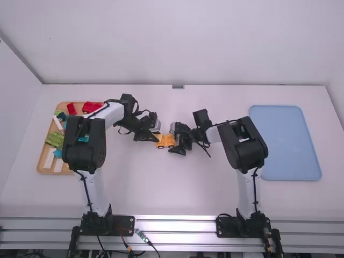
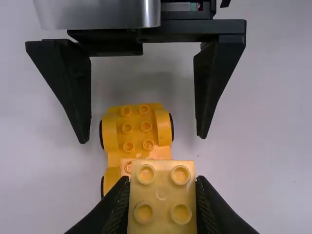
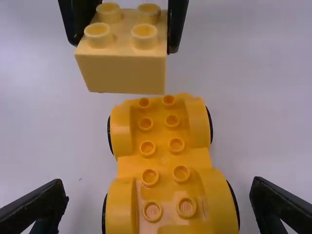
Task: Assemble lego blocks to make yellow taxi
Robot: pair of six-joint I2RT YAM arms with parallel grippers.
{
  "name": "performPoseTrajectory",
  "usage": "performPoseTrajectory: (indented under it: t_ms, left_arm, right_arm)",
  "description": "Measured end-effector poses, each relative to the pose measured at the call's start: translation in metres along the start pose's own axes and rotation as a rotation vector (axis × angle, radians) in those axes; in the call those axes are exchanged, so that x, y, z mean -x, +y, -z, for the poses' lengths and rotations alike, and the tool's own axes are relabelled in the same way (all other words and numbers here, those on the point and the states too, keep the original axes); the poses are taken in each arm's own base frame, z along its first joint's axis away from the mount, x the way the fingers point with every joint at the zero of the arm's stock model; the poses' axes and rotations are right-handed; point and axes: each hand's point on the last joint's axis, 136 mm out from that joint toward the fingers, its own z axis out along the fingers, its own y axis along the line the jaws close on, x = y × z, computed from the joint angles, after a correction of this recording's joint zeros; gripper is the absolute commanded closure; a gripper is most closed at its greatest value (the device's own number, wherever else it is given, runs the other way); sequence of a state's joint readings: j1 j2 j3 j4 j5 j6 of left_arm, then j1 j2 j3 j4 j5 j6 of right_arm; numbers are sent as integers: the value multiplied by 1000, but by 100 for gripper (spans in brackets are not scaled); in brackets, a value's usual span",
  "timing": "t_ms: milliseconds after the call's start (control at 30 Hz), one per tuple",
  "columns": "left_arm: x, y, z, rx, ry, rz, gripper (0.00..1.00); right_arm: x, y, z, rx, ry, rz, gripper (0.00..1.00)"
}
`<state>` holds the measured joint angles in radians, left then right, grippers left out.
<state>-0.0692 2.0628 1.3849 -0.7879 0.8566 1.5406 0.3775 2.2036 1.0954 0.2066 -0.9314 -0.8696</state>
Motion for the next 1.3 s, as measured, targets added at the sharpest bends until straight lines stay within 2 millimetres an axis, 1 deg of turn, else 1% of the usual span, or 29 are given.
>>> performPoseTrajectory:
  t_ms: [167,300,400,533,567,700,800,900,967,1100,1267,1300]
  left_arm:
    - [0,0,0,0,1,-1,86]
    - [0,5,0,18,0,-21,85]
    - [0,10,0,36,-1,-34,83]
    - [-3,15,-2,60,2,-14,84]
    - [-4,15,-3,63,6,-3,87]
    - [-7,12,-6,54,15,19,91]
    - [-6,11,-11,50,26,23,92]
    - [-3,14,-18,56,47,24,92]
    - [-2,14,-21,56,58,31,93]
    - [-1,12,-25,48,74,50,94]
    - [-1,12,-26,50,73,77,94]
    - [-1,12,-26,51,73,82,94]
  right_arm:
    - [0,-3,0,-8,-7,-6,1]
    - [-7,-11,-9,-9,-15,-43,1]
    - [-5,-12,-10,13,-23,-62,1]
    - [-5,-13,-10,13,-15,-62,1]
    - [-5,-13,-10,13,-14,-62,1]
    - [-5,-13,-10,14,-13,-61,1]
    - [-5,-12,-10,22,-8,-61,8]
    - [-6,-10,-9,27,-5,-43,10]
    - [-7,-10,-9,26,-3,-34,17]
    - [-7,-10,-9,26,1,-21,25]
    - [-9,-12,-8,21,3,-14,23]
    - [-9,-13,-7,18,2,-15,19]
